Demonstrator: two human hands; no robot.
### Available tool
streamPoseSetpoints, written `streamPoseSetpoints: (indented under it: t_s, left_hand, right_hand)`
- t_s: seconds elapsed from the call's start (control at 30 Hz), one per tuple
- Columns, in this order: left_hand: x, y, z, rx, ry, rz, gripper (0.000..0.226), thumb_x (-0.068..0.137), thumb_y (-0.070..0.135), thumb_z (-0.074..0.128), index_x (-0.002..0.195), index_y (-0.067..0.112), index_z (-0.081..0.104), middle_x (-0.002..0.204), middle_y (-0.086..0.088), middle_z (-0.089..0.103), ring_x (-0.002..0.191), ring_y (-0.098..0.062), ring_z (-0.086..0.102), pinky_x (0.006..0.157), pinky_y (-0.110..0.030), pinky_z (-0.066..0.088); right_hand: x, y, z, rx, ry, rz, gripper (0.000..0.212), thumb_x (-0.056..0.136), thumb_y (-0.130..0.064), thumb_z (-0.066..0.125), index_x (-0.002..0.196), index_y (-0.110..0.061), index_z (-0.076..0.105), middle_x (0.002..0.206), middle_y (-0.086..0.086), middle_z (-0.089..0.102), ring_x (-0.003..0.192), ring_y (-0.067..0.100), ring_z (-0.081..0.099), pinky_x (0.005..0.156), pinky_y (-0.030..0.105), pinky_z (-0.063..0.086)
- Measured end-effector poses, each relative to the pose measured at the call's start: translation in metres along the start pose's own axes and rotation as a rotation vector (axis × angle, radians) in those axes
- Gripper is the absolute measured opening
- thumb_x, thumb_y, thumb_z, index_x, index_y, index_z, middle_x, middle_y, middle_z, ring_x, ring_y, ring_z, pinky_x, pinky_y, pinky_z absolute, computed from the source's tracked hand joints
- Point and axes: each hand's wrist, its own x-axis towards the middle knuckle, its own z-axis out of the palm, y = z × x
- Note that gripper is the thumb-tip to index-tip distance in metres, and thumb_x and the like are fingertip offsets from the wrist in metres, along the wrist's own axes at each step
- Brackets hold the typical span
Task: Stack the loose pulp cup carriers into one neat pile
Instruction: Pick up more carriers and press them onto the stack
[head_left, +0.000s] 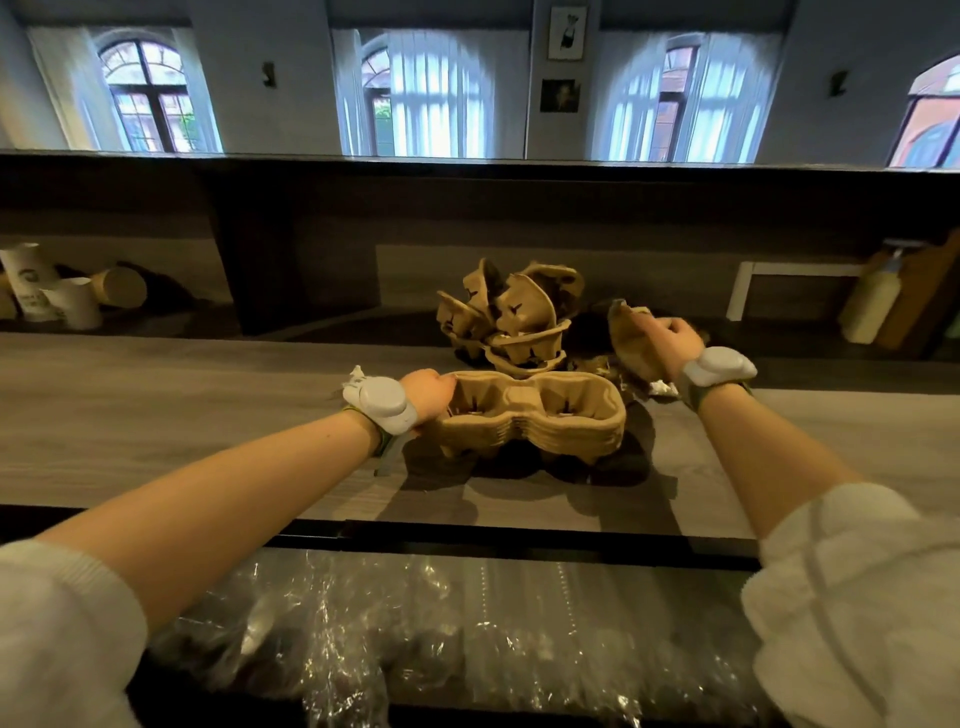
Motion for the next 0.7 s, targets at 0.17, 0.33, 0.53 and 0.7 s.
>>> streamPoseSetpoints:
  t_s: [0.17, 0.33, 0.53, 0.7]
  left_hand:
    - [-0.007, 0.000, -0.004, 0.025, -0.024, 0.000, 0.045, 0.097, 0.018, 0.048, 0.139, 0.003, 0.039, 0.133, -0.019, 0.052, 0.117, -0.032, 0.055, 0.093, -0.037, 0.048]
    - [-0.014, 0.008, -0.008, -0.188, 0.091, -0.074, 0.048, 0.103, 0.034, 0.030, 0.128, 0.001, 0.053, 0.126, -0.020, 0.058, 0.115, -0.034, 0.057, 0.100, -0.040, 0.044]
    - [-0.030, 0.035, -0.006, -0.445, 0.322, 0.167, 0.042, 0.099, 0.037, 0.038, 0.129, 0.013, 0.057, 0.119, -0.009, 0.062, 0.100, -0.021, 0.060, 0.082, -0.032, 0.047]
    - [-0.044, 0.060, -0.007, -0.713, 0.180, 0.263, 0.053, 0.099, 0.037, 0.042, 0.148, 0.020, 0.031, 0.140, -0.003, 0.050, 0.126, -0.021, 0.050, 0.098, -0.032, 0.044]
  right_hand:
    - [-0.027, -0.014, -0.025, 0.456, 0.012, 0.020, 0.070, 0.067, -0.073, 0.058, 0.119, -0.026, 0.053, 0.118, 0.003, 0.062, 0.108, 0.027, 0.058, 0.101, 0.048, 0.045]
    - [-0.040, -0.026, -0.032, 0.684, -0.026, 0.053, 0.079, 0.062, -0.070, 0.066, 0.127, -0.025, 0.055, 0.125, 0.009, 0.062, 0.110, 0.032, 0.060, 0.094, 0.051, 0.050]
    - [-0.086, -0.040, -0.003, 0.435, -0.191, 0.104, 0.058, 0.085, -0.068, 0.044, 0.118, -0.022, 0.055, 0.107, 0.008, 0.064, 0.106, 0.030, 0.059, 0.102, 0.047, 0.045]
    - [-0.099, -0.046, 0.020, 0.073, -0.284, 0.034, 0.057, 0.086, -0.051, 0.059, 0.131, -0.016, 0.053, 0.124, 0.007, 0.063, 0.114, 0.028, 0.060, 0.103, 0.046, 0.046]
